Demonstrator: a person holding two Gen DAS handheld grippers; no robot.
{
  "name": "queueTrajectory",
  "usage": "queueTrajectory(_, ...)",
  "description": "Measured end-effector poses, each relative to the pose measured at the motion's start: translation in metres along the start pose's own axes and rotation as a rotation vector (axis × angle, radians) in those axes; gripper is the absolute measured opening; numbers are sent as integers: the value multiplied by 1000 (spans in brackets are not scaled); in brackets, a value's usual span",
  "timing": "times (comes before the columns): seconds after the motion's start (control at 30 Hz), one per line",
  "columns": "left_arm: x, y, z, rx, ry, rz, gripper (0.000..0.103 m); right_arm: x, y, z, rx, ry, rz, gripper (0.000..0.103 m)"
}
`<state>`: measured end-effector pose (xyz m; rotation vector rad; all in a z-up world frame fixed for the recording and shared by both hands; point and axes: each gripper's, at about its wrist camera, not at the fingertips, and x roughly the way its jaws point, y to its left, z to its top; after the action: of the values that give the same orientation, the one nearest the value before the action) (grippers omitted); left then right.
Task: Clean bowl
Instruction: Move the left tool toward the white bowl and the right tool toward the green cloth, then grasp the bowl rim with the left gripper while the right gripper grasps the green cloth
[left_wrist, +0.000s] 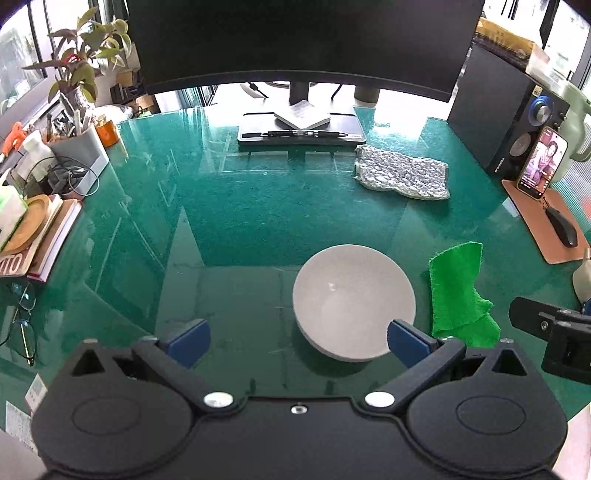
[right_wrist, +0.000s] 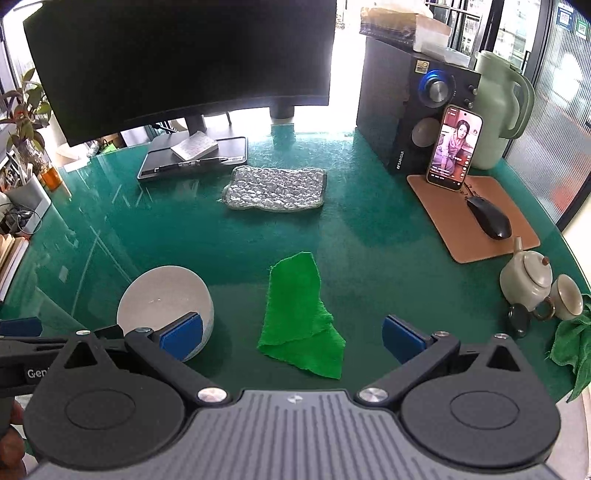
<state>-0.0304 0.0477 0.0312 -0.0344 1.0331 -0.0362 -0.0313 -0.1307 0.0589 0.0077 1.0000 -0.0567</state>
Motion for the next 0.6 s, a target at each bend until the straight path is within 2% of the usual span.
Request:
queueTrajectory(0.23, 14, 9, 1, -13, 44, -37, 103, 0, -1, -2, 47, 26, -32, 103)
queueTrajectory(0.33, 18, 9, 4, 0, 20, -34, 103, 1, -5, 1, 64, 32, -31, 103)
queueTrajectory(0.43, 28, 11, 7, 2, 2, -21, 103, 4, -14, 6, 68, -18, -45, 103)
queueTrajectory(0.53, 39, 16, 8, -35, 4, -70, 102, 20, -24, 7, -25, -74, -70, 103)
queueTrajectory(0.57, 44, 18, 7, -66, 14, -120, 102, 26, -26, 7, -61, -86, -70, 101)
queueTrajectory(0.6, 48, 19, 7, -87, 29, -138, 102, 32, -29, 7, -95, -97, -68, 99)
